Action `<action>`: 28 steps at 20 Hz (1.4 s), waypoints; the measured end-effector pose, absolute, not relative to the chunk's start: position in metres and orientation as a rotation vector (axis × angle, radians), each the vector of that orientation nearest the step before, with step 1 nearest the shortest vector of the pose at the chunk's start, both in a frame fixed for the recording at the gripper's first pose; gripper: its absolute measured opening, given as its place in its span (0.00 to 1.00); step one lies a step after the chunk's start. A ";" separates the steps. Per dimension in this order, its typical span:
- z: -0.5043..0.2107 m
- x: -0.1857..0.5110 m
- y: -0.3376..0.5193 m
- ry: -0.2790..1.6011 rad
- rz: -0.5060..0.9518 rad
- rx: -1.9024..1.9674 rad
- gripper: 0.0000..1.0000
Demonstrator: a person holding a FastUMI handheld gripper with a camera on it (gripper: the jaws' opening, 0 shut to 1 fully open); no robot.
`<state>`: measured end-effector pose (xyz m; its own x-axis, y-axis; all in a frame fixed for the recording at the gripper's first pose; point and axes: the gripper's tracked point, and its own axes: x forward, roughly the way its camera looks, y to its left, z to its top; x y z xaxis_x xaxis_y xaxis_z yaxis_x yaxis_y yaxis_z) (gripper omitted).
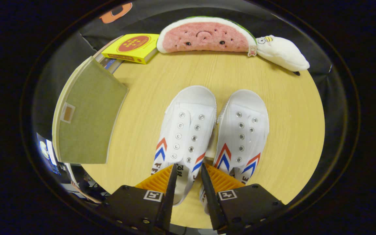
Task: Open the storage box then place both shoes into the box .Put the left shoe in first, then the right shoe, with the right side of both shoes facing outward in a uniform manner.
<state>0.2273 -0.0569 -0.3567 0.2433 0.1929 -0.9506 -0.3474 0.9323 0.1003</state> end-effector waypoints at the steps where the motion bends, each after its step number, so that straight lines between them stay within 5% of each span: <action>1: -0.362 0.230 -0.060 1.277 0.360 -0.155 0.44; 4: -0.368 0.234 -0.058 1.289 0.333 -0.158 0.22; 6: -0.367 0.234 -0.059 1.294 0.352 -0.156 0.19; 9: -0.370 0.232 -0.057 1.298 0.346 -0.109 0.00; 18: -0.349 0.214 -0.053 1.272 0.398 0.061 0.00; 28: -0.161 0.171 0.037 1.005 0.466 0.150 0.00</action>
<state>0.1706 0.0372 -0.1607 0.4482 0.4426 -0.7767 -0.3070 0.8922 0.3313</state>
